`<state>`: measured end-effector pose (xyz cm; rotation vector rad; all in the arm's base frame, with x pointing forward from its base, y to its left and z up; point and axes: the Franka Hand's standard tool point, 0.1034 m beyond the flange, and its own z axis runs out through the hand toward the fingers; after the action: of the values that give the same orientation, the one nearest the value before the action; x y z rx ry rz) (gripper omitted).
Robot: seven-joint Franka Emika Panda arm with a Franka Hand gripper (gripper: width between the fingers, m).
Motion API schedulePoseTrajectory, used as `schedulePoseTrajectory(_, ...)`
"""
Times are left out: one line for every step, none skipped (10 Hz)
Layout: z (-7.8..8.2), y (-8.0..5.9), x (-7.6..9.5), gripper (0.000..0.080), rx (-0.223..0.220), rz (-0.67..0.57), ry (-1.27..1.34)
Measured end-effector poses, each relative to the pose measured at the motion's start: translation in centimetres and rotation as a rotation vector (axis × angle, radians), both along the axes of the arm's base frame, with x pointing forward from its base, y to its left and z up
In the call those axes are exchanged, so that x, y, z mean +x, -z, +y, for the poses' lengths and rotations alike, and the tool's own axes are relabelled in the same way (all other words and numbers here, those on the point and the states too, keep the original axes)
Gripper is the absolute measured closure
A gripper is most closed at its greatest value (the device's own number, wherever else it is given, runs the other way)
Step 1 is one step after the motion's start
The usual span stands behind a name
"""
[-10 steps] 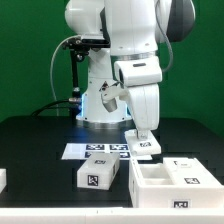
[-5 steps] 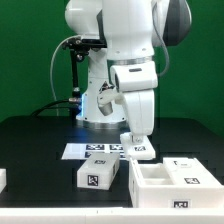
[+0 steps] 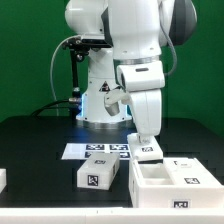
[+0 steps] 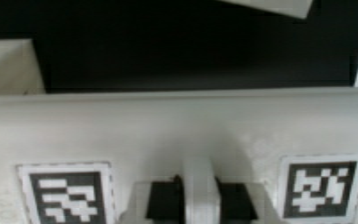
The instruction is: Assemble cabinet
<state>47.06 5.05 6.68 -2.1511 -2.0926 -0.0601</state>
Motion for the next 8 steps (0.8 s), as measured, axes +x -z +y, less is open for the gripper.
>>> schedulePoseTrajectory(-0.10,0.01,0.01,0.0735,0.000,0.001,0.002)
schedulePoseTrajectory(-0.20,0.04,0.02,0.0735,0.000,0.003,0.004)
schedulePoseTrajectory(-0.31,0.10,0.03,0.0735,0.001,0.007,0.005)
schedulePoseTrajectory(-0.50,0.18,0.02,0.0735,0.001,0.010,0.009)
schedulePoseTrajectory(-0.59,0.21,0.03,0.0735,0.002,0.013,0.011)
schedulePoseTrajectory(-0.56,0.17,0.08,0.0735,0.002,0.016,0.009)
schedulePoseTrajectory(-0.51,0.22,0.11,0.0735,0.004,0.025,0.008)
schedulePoseTrajectory(-0.41,0.28,0.80,0.0735,0.008,0.025,0.007)
